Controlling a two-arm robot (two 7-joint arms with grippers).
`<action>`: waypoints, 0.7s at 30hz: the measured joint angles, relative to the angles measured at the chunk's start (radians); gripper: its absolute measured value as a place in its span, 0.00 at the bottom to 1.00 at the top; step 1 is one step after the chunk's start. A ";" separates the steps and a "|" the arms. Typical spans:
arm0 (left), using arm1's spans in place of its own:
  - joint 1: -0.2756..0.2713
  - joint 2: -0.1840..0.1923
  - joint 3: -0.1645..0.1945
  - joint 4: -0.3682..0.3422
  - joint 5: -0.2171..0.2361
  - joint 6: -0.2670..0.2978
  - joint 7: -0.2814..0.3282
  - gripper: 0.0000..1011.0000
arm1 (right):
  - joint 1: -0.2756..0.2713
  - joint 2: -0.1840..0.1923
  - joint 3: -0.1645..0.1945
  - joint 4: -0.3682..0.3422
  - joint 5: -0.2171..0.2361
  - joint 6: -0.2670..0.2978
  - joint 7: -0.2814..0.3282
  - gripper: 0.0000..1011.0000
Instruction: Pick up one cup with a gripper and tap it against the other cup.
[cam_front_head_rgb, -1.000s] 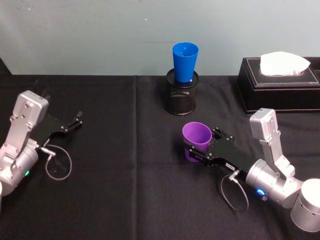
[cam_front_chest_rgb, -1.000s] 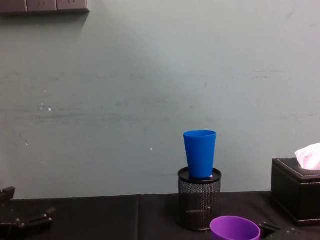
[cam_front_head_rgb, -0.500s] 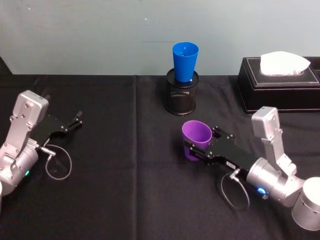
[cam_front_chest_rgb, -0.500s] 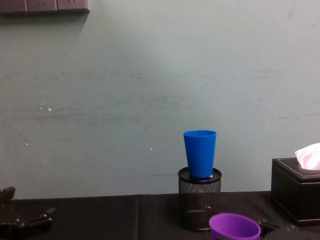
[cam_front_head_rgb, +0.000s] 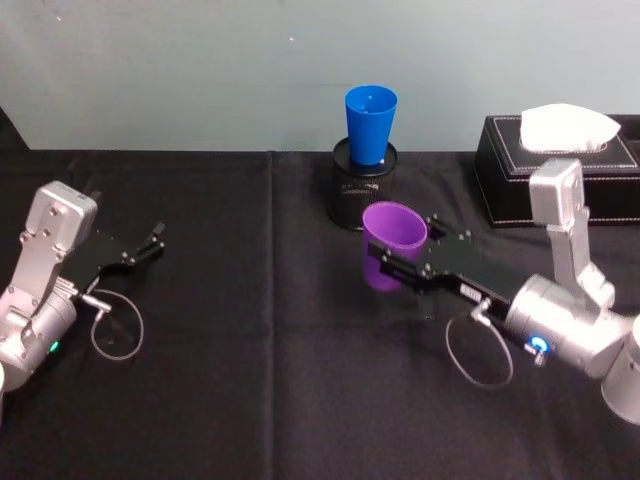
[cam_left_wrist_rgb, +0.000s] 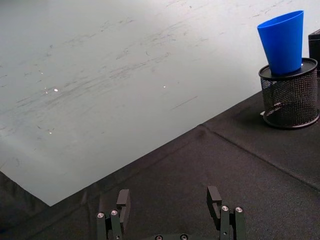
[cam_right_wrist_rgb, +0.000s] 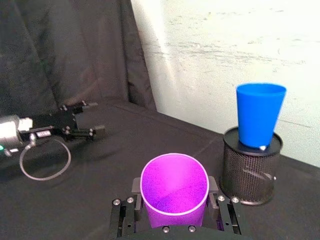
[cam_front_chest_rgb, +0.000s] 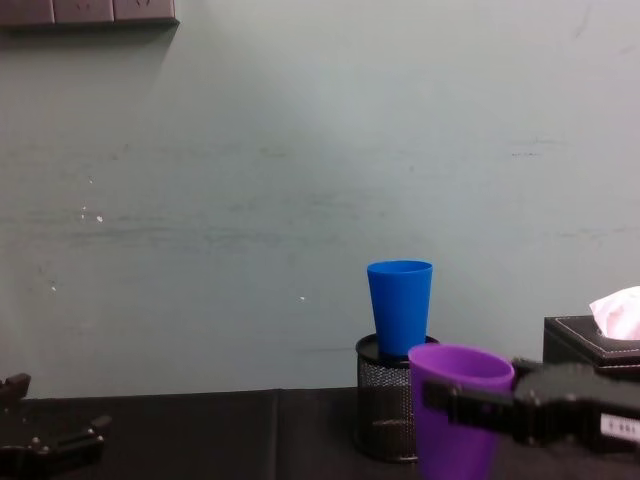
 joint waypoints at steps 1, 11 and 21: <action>0.000 0.000 0.000 0.000 0.000 0.000 0.000 0.99 | 0.003 0.003 -0.001 -0.008 0.005 0.011 0.000 0.73; 0.000 0.000 0.000 0.000 0.000 0.000 0.000 0.99 | 0.057 0.033 -0.020 -0.070 0.049 0.095 0.011 0.73; 0.000 0.000 0.000 0.000 0.000 0.000 0.000 0.99 | 0.111 0.060 -0.056 -0.090 0.046 0.121 0.012 0.73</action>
